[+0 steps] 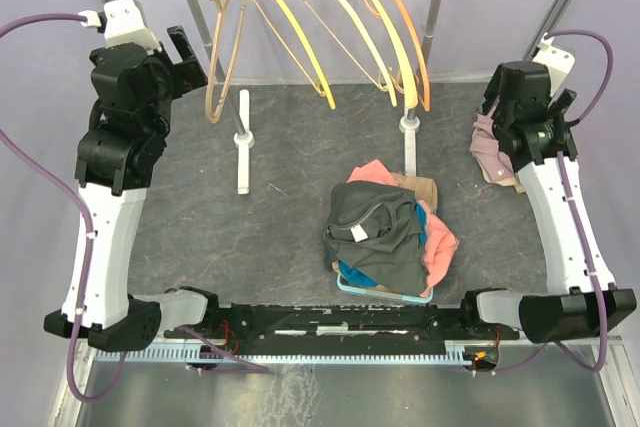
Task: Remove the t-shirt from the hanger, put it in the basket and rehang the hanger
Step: Reset both arms
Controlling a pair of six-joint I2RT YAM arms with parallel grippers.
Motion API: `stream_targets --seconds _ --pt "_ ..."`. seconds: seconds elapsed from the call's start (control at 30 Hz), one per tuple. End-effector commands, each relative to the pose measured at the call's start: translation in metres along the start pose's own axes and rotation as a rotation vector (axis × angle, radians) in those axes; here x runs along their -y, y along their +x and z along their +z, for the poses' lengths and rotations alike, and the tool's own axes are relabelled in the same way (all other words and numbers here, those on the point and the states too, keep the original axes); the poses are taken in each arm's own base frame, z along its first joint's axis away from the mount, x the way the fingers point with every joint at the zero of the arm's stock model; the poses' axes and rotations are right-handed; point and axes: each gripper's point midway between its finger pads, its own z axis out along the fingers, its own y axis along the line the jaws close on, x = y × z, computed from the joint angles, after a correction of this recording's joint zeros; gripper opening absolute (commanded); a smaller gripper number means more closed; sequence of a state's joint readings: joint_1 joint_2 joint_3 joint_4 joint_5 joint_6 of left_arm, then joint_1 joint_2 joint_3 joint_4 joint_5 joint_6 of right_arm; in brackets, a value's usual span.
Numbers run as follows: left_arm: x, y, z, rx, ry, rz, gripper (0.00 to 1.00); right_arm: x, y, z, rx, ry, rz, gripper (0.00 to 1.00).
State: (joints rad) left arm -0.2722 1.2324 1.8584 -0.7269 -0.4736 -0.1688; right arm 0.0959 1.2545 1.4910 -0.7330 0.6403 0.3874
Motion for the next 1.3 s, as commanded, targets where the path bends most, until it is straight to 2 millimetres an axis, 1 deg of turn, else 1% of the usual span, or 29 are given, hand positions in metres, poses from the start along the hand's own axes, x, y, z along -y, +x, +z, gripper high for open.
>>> stream_targets --seconds 0.0,0.07,0.23,0.37,0.5,0.7,0.77,0.9,1.17,1.27 --pt "-0.020 -0.012 0.017 0.036 -0.114 0.058 0.99 -0.017 -0.035 0.003 0.068 -0.063 0.073 0.99" --pt "-0.022 -0.009 0.026 0.028 -0.129 0.044 0.99 -0.021 -0.037 0.010 0.064 -0.061 0.078 1.00" --pt "-0.030 -0.006 0.050 0.016 -0.146 -0.016 0.99 -0.030 -0.044 0.016 0.064 -0.067 0.090 1.00" --pt "-0.022 -0.010 0.053 0.023 -0.092 -0.029 0.99 -0.033 -0.049 0.016 0.060 -0.072 0.106 1.00" --pt "-0.018 -0.017 0.046 0.049 -0.060 -0.041 0.99 -0.035 -0.047 0.016 0.050 -0.080 0.121 1.00" --pt "-0.020 -0.020 0.036 0.069 -0.052 -0.070 0.99 -0.027 -0.046 0.011 0.052 -0.067 0.132 1.00" --pt "-0.017 -0.020 0.031 0.081 -0.029 -0.085 0.99 -0.025 -0.046 0.005 0.054 -0.077 0.143 1.00" --pt "-0.014 -0.020 0.019 0.093 0.012 -0.107 0.99 -0.020 -0.039 -0.008 0.043 -0.100 0.181 1.00" --pt "-0.019 -0.026 -0.010 0.145 0.047 -0.120 0.99 0.004 -0.030 -0.030 0.057 -0.085 0.176 1.00" --pt "-0.020 -0.025 -0.013 0.144 0.051 -0.118 0.99 0.010 -0.027 -0.036 0.058 -0.081 0.179 1.00"
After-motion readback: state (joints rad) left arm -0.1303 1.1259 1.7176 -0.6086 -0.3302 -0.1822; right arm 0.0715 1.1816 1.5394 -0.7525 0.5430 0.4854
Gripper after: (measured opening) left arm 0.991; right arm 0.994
